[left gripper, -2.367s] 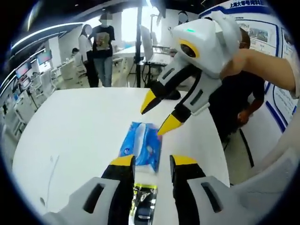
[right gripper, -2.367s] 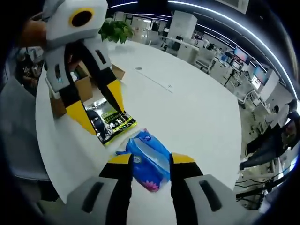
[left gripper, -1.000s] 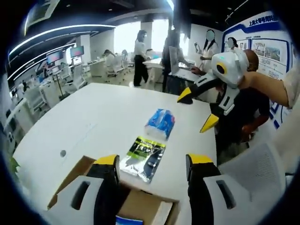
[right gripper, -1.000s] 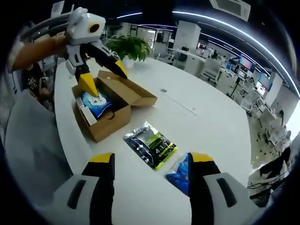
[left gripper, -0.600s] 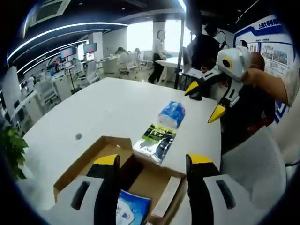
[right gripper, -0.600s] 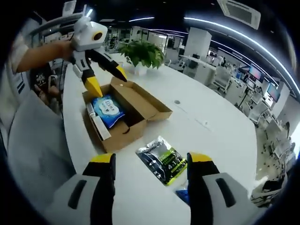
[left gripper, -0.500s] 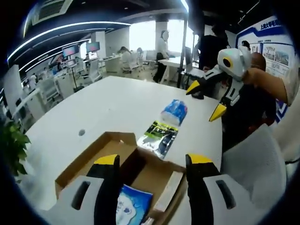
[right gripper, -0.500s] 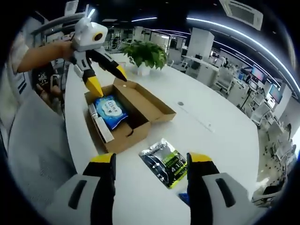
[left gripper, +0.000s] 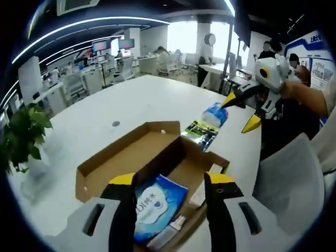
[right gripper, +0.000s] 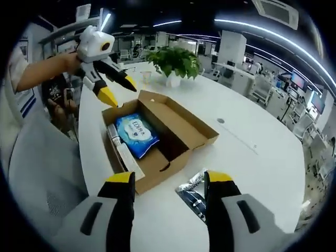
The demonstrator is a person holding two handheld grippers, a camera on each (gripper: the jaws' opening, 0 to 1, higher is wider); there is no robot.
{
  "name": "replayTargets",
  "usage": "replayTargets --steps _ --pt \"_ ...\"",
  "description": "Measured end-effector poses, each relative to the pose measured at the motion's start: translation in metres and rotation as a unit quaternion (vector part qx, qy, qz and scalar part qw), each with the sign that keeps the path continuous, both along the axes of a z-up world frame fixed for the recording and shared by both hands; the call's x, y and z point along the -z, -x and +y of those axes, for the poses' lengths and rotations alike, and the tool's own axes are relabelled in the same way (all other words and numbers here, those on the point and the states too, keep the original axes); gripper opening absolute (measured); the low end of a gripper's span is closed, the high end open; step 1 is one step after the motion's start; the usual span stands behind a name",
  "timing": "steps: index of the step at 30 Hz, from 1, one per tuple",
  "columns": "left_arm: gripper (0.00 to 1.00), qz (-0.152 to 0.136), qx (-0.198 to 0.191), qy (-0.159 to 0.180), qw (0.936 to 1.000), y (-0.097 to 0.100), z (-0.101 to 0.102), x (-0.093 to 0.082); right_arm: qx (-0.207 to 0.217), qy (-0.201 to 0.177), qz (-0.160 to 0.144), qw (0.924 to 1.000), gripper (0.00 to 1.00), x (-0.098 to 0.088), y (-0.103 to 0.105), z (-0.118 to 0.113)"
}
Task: Operate the shoe box by opening the lid, removing the specified soft item, and placing it in the target area until the item is outside and the box remains undamaged.
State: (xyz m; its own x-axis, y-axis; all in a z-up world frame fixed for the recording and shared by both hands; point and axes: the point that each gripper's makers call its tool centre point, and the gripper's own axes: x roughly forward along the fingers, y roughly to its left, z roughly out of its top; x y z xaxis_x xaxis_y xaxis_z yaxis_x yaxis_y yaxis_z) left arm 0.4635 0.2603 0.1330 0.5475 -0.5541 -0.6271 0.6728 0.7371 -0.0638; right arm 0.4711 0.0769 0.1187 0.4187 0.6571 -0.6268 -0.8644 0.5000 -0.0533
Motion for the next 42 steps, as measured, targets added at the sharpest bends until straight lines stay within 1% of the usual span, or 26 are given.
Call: replayTargets --steps 2,3,5,8,11,12,14,16,17,19,21,22,26,29,30,33,35,38,40,42 --pt "0.50 0.002 -0.016 -0.001 0.9999 0.001 0.012 0.004 -0.002 -0.005 0.006 1.0000 0.47 0.004 0.000 0.008" --pt "0.49 0.001 -0.025 -0.007 0.9997 0.002 0.019 0.007 -0.004 -0.009 0.009 0.9999 0.45 0.007 0.000 0.013" --pt "0.47 0.003 -0.032 -0.012 0.9994 0.004 0.028 0.012 -0.007 -0.009 0.015 0.9998 0.45 0.011 -0.001 0.020" --pt "0.44 0.009 -0.049 -0.010 0.9987 0.008 0.043 0.018 -0.013 -0.009 0.028 0.9995 0.43 0.021 -0.001 0.034" --pt "0.43 0.009 -0.067 -0.019 0.9975 0.011 0.058 0.024 -0.021 -0.007 0.029 0.9993 0.40 0.028 -0.001 0.043" --pt "0.42 0.011 -0.071 -0.019 0.9972 0.012 0.062 0.026 -0.023 -0.008 0.036 0.9991 0.38 0.031 -0.001 0.048" --pt "0.41 0.013 -0.089 -0.020 0.9957 0.014 0.072 0.030 -0.023 -0.010 0.043 0.9988 0.37 0.037 -0.003 0.055" --pt "0.39 0.011 -0.098 -0.024 0.9948 0.017 0.080 0.033 -0.027 -0.007 0.047 0.9985 0.37 0.042 -0.003 0.061" --pt "0.38 0.017 -0.108 -0.027 0.9936 0.019 0.086 0.037 -0.030 -0.005 0.051 0.9982 0.37 0.045 -0.003 0.065" --pt "0.36 0.019 -0.123 -0.036 0.9916 0.022 0.095 0.042 -0.034 -0.003 0.056 0.9978 0.37 0.050 -0.003 0.072" --pt "0.33 0.023 -0.135 -0.035 0.9900 0.025 0.101 0.046 -0.035 -0.005 0.059 0.9976 0.36 0.053 -0.005 0.079" --pt "0.31 0.027 -0.147 -0.031 0.9882 0.027 0.106 0.048 -0.032 -0.009 0.064 0.9974 0.36 0.054 -0.006 0.082" --pt "0.27 0.032 -0.170 -0.029 0.9845 0.032 0.116 0.057 -0.017 -0.022 0.090 0.9955 0.36 0.064 -0.010 0.095" --pt "0.23 0.038 -0.187 -0.028 0.9813 0.036 0.122 0.062 -0.009 -0.026 0.097 0.9949 0.35 0.070 -0.013 0.104" --pt "0.22 0.040 -0.190 -0.026 0.9806 0.037 0.123 0.064 -0.004 -0.030 0.100 0.9945 0.35 0.072 -0.015 0.109" --pt "0.18 0.047 -0.204 -0.022 0.9776 0.039 0.124 0.069 0.000 -0.027 0.105 0.9940 0.34 0.080 -0.018 0.118" --pt "0.14 0.053 -0.210 -0.017 0.9762 0.041 0.123 0.073 0.006 -0.027 0.111 0.9934 0.32 0.086 -0.021 0.125" --pt "0.10 0.057 -0.219 -0.018 0.9739 0.042 0.125 0.077 0.012 -0.028 0.115 0.9929 0.30 0.092 -0.024 0.133" --pt "0.05 0.065 -0.230 -0.011 0.9708 0.043 0.126 0.080 0.021 -0.030 0.119 0.9923 0.28 0.097 -0.027 0.138" --pt "0.00 0.068 -0.236 -0.006 0.9694 0.044 0.126 0.082 0.032 -0.033 0.130 0.9904 0.27 0.102 -0.028 0.142"
